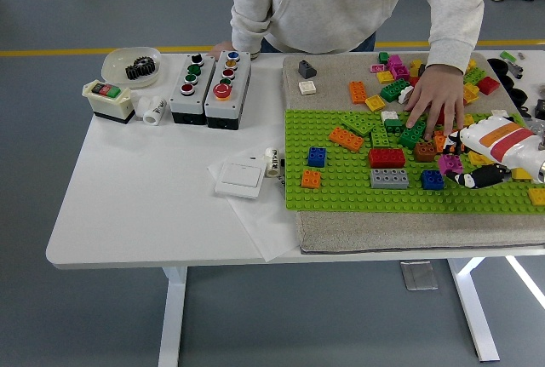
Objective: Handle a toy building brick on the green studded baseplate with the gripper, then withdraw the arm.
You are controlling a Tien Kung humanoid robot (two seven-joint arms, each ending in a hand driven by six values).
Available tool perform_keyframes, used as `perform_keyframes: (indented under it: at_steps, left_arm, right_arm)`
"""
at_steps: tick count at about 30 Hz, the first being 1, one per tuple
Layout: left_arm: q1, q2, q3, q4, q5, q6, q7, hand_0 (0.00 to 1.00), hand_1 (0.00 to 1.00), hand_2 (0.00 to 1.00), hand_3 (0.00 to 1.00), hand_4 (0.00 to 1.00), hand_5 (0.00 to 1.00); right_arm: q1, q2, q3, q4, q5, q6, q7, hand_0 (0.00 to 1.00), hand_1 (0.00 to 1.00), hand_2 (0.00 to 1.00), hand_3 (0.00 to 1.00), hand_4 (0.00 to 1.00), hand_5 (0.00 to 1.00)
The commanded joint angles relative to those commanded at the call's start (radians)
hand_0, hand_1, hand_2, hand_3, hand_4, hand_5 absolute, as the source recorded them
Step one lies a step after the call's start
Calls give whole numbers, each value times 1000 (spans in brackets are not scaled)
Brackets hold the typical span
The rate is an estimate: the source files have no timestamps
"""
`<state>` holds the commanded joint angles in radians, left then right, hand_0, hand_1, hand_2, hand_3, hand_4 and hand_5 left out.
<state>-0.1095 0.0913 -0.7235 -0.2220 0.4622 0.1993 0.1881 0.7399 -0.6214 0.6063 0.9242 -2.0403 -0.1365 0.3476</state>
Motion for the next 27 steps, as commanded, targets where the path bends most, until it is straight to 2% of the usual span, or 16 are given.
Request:
perform_keyframes:
  at_steps: [7,27]
  left_arm:
    - [1,1,3,-2,-2,1,2,803,846,845,743,811,688]
    - [7,1,-6,-3,16,3,8,804,848,845,745,811,687]
  right_arm:
    - [21,31,-38,-35,-10,-9,-11,508,494,535,492,615,353]
    - [11,43,-59,-59,-8,-18,-18,514,496,536,492,623,350]
